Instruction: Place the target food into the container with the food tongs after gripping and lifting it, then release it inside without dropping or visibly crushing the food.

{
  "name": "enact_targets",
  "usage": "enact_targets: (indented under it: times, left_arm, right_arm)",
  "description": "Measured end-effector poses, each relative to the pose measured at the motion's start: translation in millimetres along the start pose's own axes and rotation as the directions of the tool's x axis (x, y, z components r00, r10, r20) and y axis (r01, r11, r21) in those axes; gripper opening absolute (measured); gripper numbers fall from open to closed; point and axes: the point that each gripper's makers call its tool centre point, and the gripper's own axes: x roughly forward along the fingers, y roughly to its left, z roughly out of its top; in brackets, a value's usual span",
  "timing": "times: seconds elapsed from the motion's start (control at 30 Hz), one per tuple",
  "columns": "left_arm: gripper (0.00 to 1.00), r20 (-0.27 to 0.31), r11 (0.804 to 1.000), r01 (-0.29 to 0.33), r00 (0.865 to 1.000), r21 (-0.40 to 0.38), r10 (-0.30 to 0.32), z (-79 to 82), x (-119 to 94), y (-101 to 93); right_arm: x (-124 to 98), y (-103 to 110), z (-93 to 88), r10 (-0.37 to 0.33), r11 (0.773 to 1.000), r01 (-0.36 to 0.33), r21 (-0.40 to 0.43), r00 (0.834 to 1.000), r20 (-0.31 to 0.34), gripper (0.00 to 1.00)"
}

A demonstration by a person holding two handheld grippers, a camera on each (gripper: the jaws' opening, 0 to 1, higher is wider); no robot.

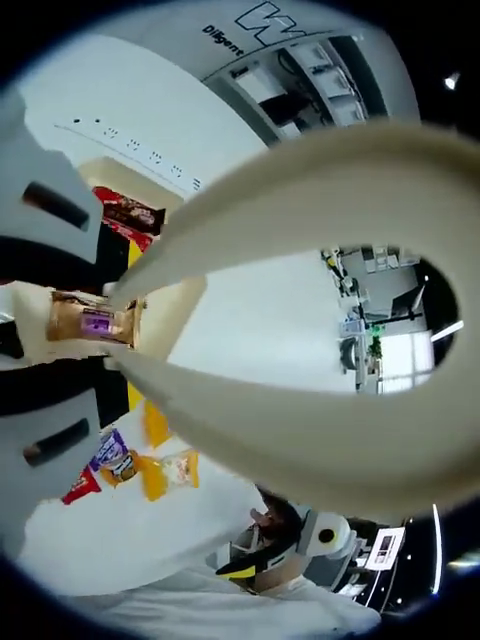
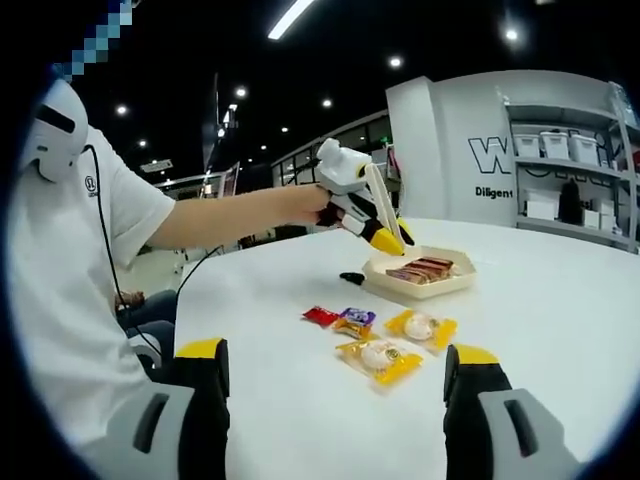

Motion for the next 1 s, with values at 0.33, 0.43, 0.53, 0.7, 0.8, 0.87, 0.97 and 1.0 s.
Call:
enact_targets:
  times: [0.33, 0.43, 0.53, 0.7, 0.8, 0.87, 0.97, 1.0]
  left_arm:
    - [0.22, 0.030, 1.000, -0.030, 0.999, -0.007, 0.030, -5.4, -22, -31.9]
    - [0.22, 0.036, 0.999, -0.032, 0.999, -0.005, 0.032, -6.9, -25, -43.2]
    - [0.22, 0.052, 0.999, -0.030, 0.998, -0.018, 0.031, -6.7, -28, -52.9]
    - [0.22, 0.076, 0.999, -0.035, 0.996, -0.031, 0.037, -8.3, -31, -68.9]
    - [0.23, 0.079, 0.999, -0.041, 0.996, -0.034, 0.043, -10.4, -31, -77.8]
    - [0.23, 0.081, 0.998, -0.048, 0.995, -0.035, 0.051, -11.8, -31, -82.7]
    - [0.23, 0.098, 0.997, -0.053, 0.993, -0.053, 0.058, -12.0, -31, -89.4]
    - [0.23, 0.107, 0.997, -0.050, 0.993, -0.067, 0.057, -12.3, -30, -92.9]
  right_arm:
    - [4, 7, 3.0, 0.011, 1.000, -0.011, -0.010, 1.000, 0.002, 0.89]
    - [6, 10, 2.2, 0.016, 1.000, -0.016, -0.012, 1.000, -0.001, 0.89]
    - [6, 11, 2.0, 0.018, 1.000, -0.018, -0.013, 1.000, -0.002, 0.89]
    - [7, 13, 1.6, 0.022, 1.000, -0.022, -0.012, 1.000, 0.000, 0.89]
    - [8, 14, 0.6, 0.025, 1.000, -0.025, -0.012, 1.000, -0.001, 0.89]
    - [8, 14, -0.1, 0.027, 1.000, -0.027, -0.009, 1.000, 0.000, 0.89]
    - [8, 14, -0.8, 0.029, 1.000, -0.029, -0.008, 1.000, 0.000, 0.89]
    - [8, 14, -1.0, 0.030, 1.000, -0.030, -0.007, 1.000, 0.001, 0.89]
